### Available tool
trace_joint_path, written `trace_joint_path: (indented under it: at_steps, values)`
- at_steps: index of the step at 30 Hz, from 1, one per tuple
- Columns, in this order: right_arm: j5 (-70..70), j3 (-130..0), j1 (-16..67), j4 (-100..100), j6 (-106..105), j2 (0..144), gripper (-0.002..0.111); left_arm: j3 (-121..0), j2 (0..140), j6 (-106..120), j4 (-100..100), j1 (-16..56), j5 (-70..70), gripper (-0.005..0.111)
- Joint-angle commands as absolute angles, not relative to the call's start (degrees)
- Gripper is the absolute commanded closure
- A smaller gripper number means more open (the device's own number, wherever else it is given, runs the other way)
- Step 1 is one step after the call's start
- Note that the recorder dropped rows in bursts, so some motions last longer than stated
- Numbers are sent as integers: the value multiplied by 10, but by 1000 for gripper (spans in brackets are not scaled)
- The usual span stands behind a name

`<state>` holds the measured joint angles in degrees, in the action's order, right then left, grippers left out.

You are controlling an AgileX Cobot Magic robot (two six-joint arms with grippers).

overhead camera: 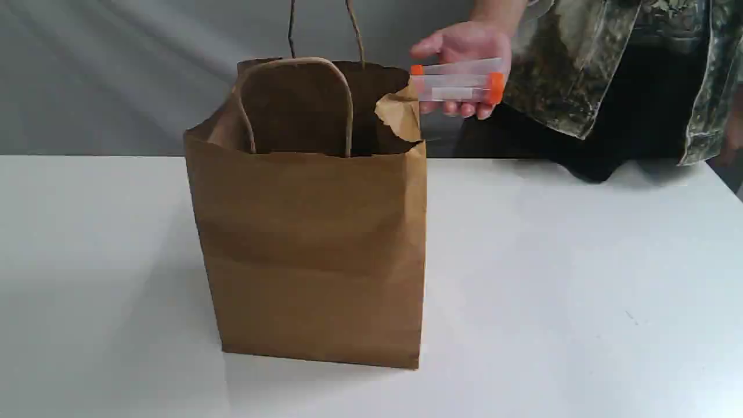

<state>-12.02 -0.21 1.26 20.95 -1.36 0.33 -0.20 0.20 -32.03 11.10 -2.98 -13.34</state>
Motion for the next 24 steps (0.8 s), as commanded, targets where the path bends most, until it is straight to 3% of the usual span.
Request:
trace_joint_path:
  at_steps: [1, 16, 24]
  values:
    - [-60, 0, 14, 209, -13, 0, 108, -4, 0, -353, 118, -31, -126, 107]
    - [-105, -1, 14, 208, 108, 0, 108, -4, 0, -391, 118, -31, -72, 106]
    - [-125, -142, 14, 103, 99, 52, 108, -4, 0, -391, 118, -31, -77, 106]
